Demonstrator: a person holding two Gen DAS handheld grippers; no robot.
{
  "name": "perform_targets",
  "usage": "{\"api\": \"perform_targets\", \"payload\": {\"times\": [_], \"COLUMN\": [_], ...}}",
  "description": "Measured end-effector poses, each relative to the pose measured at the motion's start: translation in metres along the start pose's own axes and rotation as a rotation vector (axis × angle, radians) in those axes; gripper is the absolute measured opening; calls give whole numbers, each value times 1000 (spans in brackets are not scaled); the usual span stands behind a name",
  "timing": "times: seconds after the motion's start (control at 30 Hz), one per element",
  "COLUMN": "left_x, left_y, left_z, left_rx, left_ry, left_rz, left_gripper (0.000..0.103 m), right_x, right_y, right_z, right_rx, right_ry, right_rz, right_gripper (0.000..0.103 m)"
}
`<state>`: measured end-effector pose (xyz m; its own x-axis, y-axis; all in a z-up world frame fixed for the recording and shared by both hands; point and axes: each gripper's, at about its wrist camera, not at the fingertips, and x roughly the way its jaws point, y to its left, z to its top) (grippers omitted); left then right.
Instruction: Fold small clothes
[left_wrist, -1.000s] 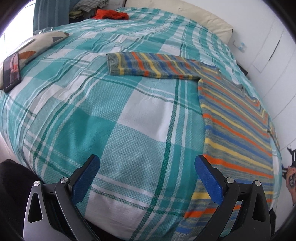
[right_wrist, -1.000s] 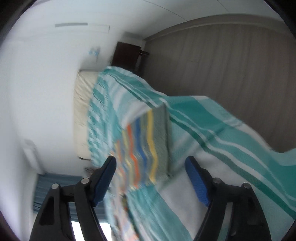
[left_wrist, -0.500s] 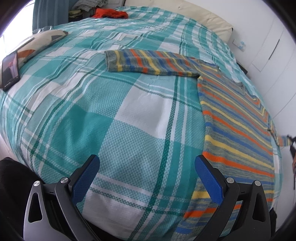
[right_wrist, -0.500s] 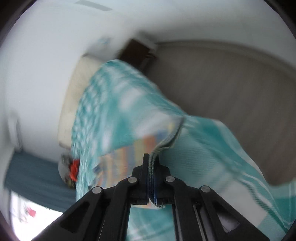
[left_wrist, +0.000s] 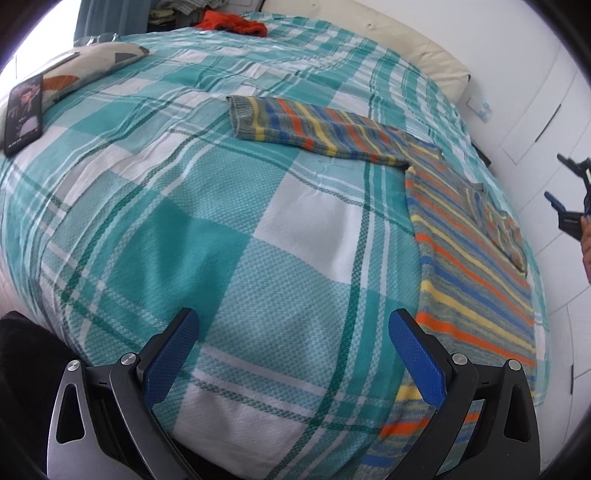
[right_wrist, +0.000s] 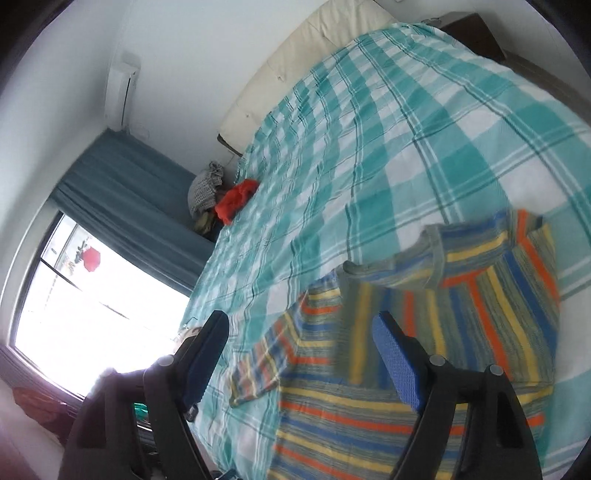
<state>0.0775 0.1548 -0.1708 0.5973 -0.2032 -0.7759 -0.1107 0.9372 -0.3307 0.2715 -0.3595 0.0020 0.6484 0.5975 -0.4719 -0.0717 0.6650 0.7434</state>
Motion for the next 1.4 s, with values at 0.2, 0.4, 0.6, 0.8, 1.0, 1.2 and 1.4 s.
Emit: {"api": "perform_targets", "payload": {"times": [0.2,0.4,0.6,0.8,1.0,1.2,1.4], "left_x": [-2,-1,1,11,19,21,21], "left_y": [7,-2,-13,-12,-15,-18,-18], "left_z": [3,2,-6,-11,-13,-15,-15], "left_rx": [-27,-26,44,64,86,113,110], "left_ry": [-11,-24,-17,5,11,13,15], "left_rz": [-32,-44,-19,37,69,91,83], "left_gripper": [102,102,102,102,103,103,103], "right_x": [-25,-75,-107,-109,-108,-109,-107], "right_y": [-36,-86,-134,-166,-174,-172,-173], "right_z": [-20,-94,-140,-169,-166,-169,-169], "right_rx": [-75,-323,-318,-305,-297,-300,-301], "right_ry": [20,47,-51,-147,-149,-150,-148], "right_rz": [-260,-715,-922,-932,-920,-924,-928], "right_gripper": [81,81,81,98,101,101,102]}}
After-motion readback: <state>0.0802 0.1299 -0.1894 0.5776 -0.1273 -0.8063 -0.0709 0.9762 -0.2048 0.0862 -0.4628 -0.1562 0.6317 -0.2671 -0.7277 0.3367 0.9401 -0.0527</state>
